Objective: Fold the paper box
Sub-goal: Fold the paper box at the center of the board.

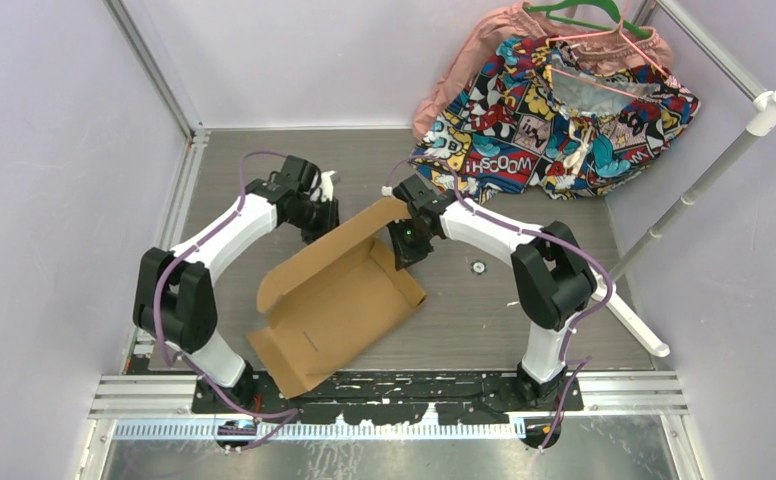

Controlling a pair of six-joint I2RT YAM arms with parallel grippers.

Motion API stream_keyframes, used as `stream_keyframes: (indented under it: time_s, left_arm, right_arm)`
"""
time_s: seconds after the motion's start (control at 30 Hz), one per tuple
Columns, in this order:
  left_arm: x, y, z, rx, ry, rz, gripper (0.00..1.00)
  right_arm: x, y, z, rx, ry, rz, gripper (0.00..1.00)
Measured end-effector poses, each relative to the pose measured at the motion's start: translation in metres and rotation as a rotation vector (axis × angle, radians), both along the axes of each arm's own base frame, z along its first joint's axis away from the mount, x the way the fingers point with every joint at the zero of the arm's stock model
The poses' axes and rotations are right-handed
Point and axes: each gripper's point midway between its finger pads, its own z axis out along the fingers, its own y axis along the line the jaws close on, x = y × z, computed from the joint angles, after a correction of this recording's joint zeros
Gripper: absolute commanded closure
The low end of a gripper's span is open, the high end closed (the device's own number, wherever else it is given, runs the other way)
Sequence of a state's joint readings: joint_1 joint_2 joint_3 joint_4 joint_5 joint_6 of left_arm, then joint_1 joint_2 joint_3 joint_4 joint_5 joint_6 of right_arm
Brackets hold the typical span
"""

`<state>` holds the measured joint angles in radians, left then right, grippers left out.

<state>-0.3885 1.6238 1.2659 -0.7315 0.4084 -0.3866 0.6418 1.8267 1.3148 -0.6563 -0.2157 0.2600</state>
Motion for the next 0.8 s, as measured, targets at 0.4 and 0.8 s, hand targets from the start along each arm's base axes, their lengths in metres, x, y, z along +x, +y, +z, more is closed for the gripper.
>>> stream_keyframes:
  time_s: [0.4,0.8]
  left_arm:
    - [-0.007,-0.010,-0.018,-0.048,0.026,-0.012,0.88]
    - [-0.006,-0.022,-0.025,-0.126,0.049,-0.023,0.88]
  right_arm:
    - [-0.004,0.010,-0.018,0.010,-0.020,0.028,0.67]
    - [-0.012,0.010,-0.032,-0.005,-0.006,0.037,0.64]
